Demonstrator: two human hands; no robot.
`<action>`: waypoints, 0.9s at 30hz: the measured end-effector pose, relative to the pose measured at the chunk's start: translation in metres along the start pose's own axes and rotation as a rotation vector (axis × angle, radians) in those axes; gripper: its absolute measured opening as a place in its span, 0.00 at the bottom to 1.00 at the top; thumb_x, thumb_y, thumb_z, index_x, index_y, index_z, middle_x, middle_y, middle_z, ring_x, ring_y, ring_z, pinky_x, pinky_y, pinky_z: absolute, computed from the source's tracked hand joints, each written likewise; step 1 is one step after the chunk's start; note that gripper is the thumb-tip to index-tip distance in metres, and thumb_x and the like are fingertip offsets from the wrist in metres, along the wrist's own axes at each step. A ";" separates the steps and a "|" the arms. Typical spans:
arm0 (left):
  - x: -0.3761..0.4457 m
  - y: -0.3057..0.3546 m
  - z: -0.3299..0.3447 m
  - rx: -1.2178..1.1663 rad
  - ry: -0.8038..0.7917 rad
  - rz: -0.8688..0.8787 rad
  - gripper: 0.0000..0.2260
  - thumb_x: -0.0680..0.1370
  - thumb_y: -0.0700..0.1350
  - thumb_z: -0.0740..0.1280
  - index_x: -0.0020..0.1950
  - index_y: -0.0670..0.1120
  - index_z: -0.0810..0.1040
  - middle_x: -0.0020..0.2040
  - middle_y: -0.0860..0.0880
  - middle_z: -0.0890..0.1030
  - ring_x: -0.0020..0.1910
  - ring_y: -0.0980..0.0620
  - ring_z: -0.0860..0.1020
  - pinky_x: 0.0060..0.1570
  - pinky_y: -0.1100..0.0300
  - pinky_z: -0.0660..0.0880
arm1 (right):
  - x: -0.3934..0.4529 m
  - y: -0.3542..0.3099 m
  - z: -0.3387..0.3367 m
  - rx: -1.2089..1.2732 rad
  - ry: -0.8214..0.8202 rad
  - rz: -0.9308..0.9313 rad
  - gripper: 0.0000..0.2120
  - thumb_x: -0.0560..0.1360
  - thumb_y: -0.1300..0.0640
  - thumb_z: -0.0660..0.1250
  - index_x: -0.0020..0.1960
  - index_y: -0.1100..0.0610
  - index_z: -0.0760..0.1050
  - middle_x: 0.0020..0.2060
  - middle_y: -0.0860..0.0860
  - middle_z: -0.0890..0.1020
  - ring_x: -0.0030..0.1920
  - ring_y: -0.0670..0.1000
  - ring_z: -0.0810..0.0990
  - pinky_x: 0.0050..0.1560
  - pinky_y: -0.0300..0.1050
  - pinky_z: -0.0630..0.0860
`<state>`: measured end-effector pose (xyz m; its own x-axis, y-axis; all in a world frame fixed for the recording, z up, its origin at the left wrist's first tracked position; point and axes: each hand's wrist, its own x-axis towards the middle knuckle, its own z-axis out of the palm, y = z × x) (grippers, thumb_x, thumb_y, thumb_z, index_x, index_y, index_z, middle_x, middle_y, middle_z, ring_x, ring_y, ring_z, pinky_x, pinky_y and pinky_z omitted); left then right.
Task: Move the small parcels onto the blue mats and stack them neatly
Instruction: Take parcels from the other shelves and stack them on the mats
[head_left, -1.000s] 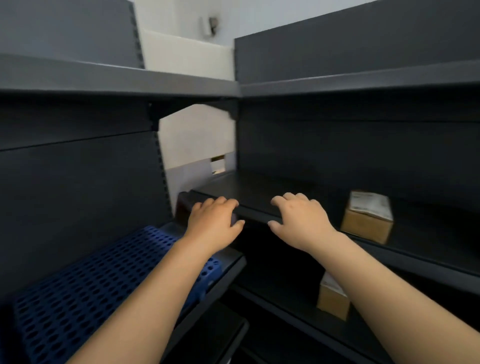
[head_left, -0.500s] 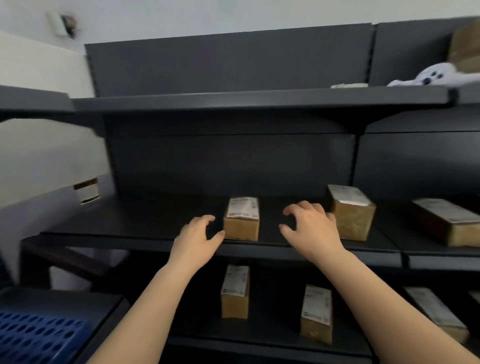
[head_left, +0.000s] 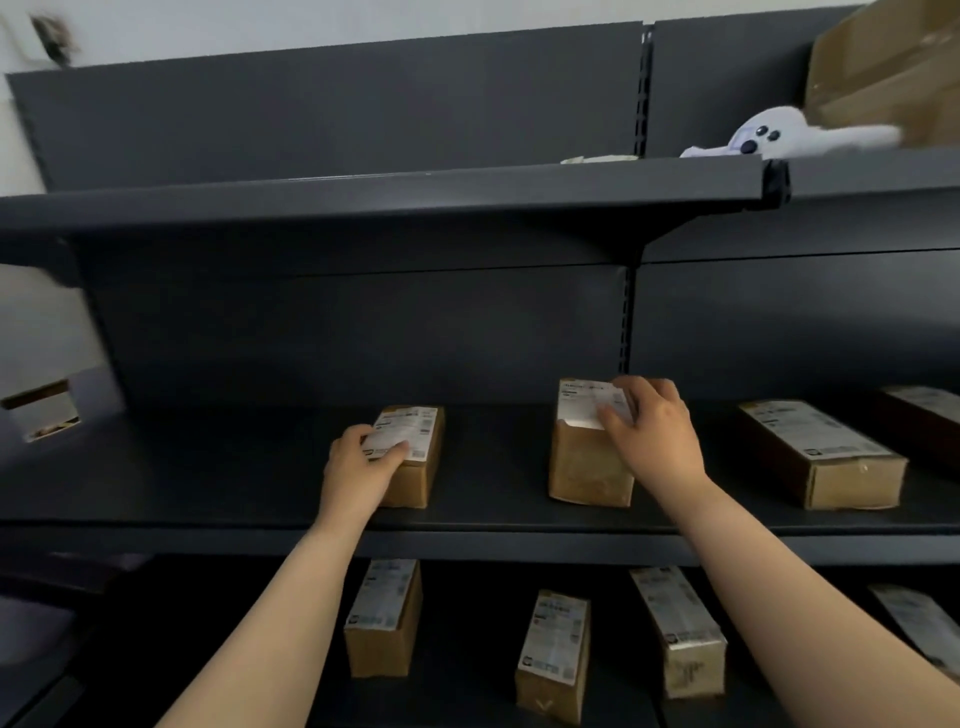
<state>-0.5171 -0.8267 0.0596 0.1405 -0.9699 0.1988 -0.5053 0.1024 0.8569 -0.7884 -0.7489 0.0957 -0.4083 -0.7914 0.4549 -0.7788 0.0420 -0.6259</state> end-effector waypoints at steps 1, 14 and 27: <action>0.000 0.004 0.008 -0.021 -0.004 -0.001 0.26 0.74 0.52 0.69 0.69 0.46 0.66 0.67 0.44 0.69 0.63 0.46 0.70 0.53 0.57 0.68 | 0.003 0.005 0.002 0.070 -0.024 0.035 0.23 0.76 0.49 0.64 0.69 0.53 0.67 0.65 0.55 0.68 0.64 0.57 0.70 0.58 0.52 0.74; -0.005 0.042 0.080 -0.226 -0.113 -0.091 0.30 0.71 0.54 0.71 0.69 0.45 0.67 0.63 0.45 0.73 0.53 0.52 0.72 0.50 0.59 0.70 | 0.022 0.019 0.018 0.594 -0.303 0.391 0.32 0.73 0.43 0.67 0.71 0.56 0.64 0.64 0.55 0.74 0.62 0.56 0.74 0.62 0.52 0.72; 0.003 0.030 0.079 -0.515 -0.129 -0.065 0.22 0.69 0.47 0.75 0.61 0.52 0.74 0.60 0.53 0.74 0.56 0.54 0.74 0.53 0.59 0.73 | 0.019 0.013 0.043 0.839 -0.199 0.316 0.22 0.72 0.48 0.70 0.63 0.45 0.68 0.52 0.45 0.75 0.49 0.45 0.75 0.44 0.41 0.73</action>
<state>-0.5990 -0.8442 0.0482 0.0356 -0.9938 0.1053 -0.0112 0.1049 0.9944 -0.7857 -0.7894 0.0694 -0.3936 -0.9120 0.1159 -0.0119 -0.1210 -0.9926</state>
